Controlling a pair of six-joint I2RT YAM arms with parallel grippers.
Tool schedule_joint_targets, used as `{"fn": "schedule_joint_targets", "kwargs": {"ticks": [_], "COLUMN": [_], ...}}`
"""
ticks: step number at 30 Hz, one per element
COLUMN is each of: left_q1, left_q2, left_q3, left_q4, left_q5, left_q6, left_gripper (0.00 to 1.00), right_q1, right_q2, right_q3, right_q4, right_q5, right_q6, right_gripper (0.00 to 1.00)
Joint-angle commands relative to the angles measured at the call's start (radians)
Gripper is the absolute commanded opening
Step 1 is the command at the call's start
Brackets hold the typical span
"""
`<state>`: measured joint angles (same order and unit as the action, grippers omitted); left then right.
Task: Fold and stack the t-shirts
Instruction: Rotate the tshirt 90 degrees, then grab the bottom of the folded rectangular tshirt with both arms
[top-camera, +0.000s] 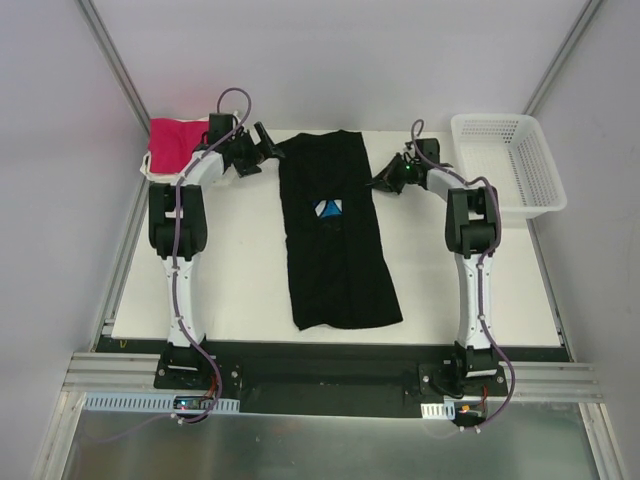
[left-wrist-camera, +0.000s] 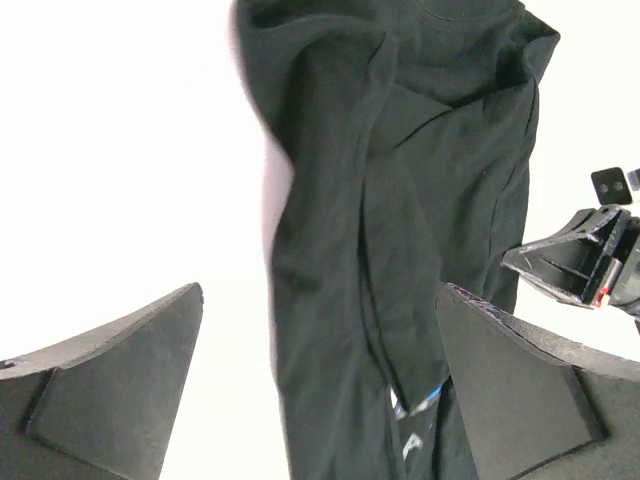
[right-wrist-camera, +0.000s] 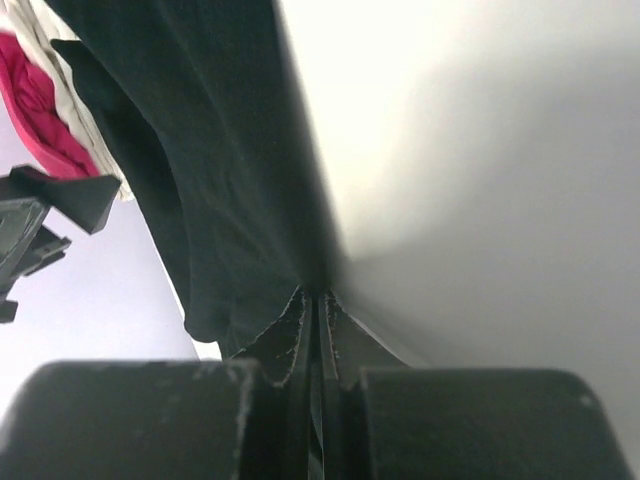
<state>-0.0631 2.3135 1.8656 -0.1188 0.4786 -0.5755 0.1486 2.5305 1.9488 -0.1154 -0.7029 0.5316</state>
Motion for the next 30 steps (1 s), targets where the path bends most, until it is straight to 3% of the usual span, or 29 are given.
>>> {"fn": "schedule_joint_targets", "kwargs": {"ticks": [1, 8, 12, 16, 22, 26, 30], "left_q1": [0.009, 0.009, 0.009, 0.009, 0.009, 0.003, -0.032], "left_q2": [-0.108, -0.115, -0.126, -0.146, -0.166, -0.258, -0.396], "left_q3": [-0.016, -0.026, -0.039, -0.065, -0.071, -0.231, -0.469], "left_q4": [0.004, 0.004, 0.004, 0.004, -0.015, -0.007, 0.056], "left_q5": [0.035, 0.046, 0.068, 0.106, 0.333, 0.374, 0.242], "left_q6": [0.043, 0.048, 0.051, 0.072, 0.127, 0.176, 0.172], "left_gripper": [0.99, 0.99, 0.99, 0.99, 0.99, 0.99, 0.99], "right_q1": [-0.092, -0.146, -0.146, -0.165, -0.19, -0.193, -0.172], "right_q2": [-0.088, -0.167, -0.171, -0.21, -0.376, -0.51, -0.671], "right_q3": [-0.103, -0.269, -0.278, -0.297, -0.358, -0.508, -0.813], "right_q4": [0.031, 0.111, 0.111, 0.096, 0.002, -0.004, 0.086], "right_q5": [0.077, 0.069, 0.043, 0.045, 0.085, 0.117, 0.132], "right_q6": [-0.007, -0.008, -0.012, -0.042, -0.116, -0.173, -0.165], "right_gripper": [0.01, 0.02, 0.32, 0.38, 0.39, 0.39, 0.4]}}
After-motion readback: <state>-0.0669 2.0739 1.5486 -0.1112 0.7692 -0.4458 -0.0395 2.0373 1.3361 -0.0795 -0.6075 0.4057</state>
